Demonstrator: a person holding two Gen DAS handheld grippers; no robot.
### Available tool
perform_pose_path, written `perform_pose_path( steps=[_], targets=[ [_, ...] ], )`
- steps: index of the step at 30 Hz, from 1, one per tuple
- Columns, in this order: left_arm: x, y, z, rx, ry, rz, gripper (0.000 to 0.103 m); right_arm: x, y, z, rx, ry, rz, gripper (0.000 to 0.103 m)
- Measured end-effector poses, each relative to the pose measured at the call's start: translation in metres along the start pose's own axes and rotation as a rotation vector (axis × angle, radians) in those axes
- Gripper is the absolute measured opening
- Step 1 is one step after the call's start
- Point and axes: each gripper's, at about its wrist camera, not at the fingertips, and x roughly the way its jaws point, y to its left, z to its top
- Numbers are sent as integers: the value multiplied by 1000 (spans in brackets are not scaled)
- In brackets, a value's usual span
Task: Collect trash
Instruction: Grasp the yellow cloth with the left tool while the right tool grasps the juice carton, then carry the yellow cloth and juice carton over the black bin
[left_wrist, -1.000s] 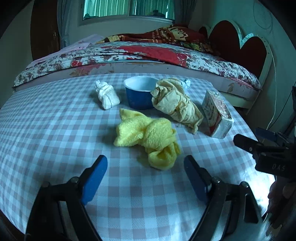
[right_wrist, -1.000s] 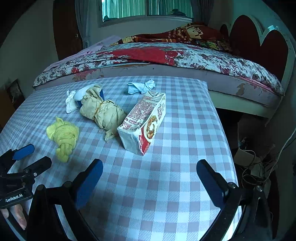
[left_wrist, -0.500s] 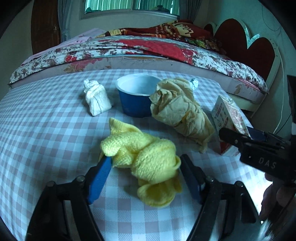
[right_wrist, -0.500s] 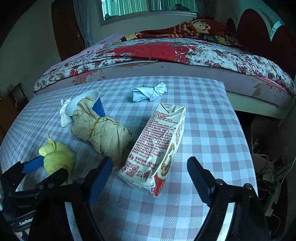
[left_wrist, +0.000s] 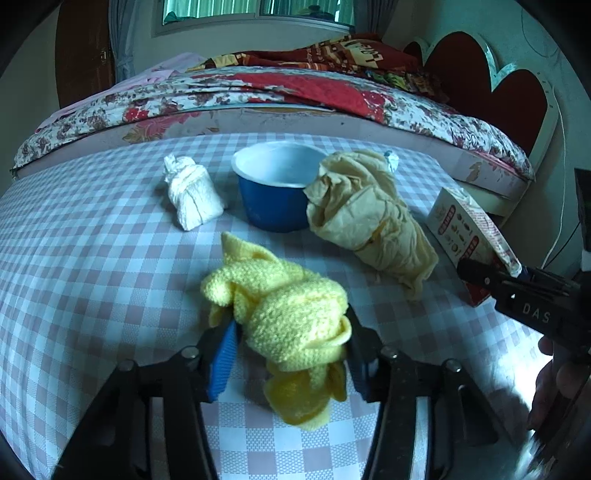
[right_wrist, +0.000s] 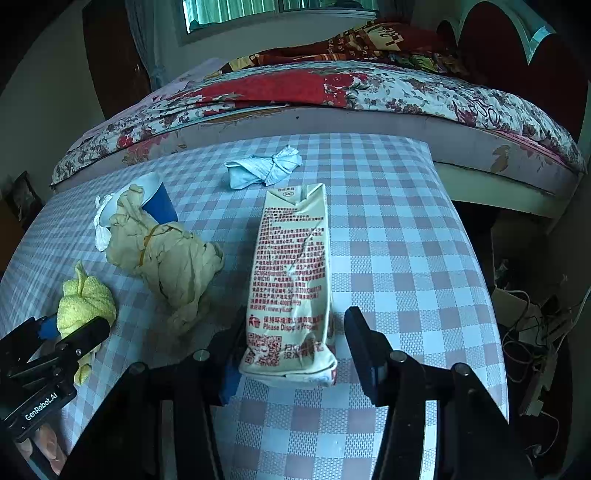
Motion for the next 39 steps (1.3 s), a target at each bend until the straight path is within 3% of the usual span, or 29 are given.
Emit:
perform_pose_path(
  steps=[4, 7, 24, 39],
  targets=[
    [-2, 3, -2, -9, 0, -21, 46, 0, -2, -2, 11, 10, -1, 51],
    [-3, 6, -2, -10, -1, -36, 42, 0, -4, -4, 16, 16, -5, 36],
    [-23, 8, -10, 27, -25, -24, 40, -25, 4, -15, -21, -11, 4, 36],
    [-71, 2, -39, 59, -50, -18, 40, -87, 11, -53, -42, -43, 25, 36]
  ],
)
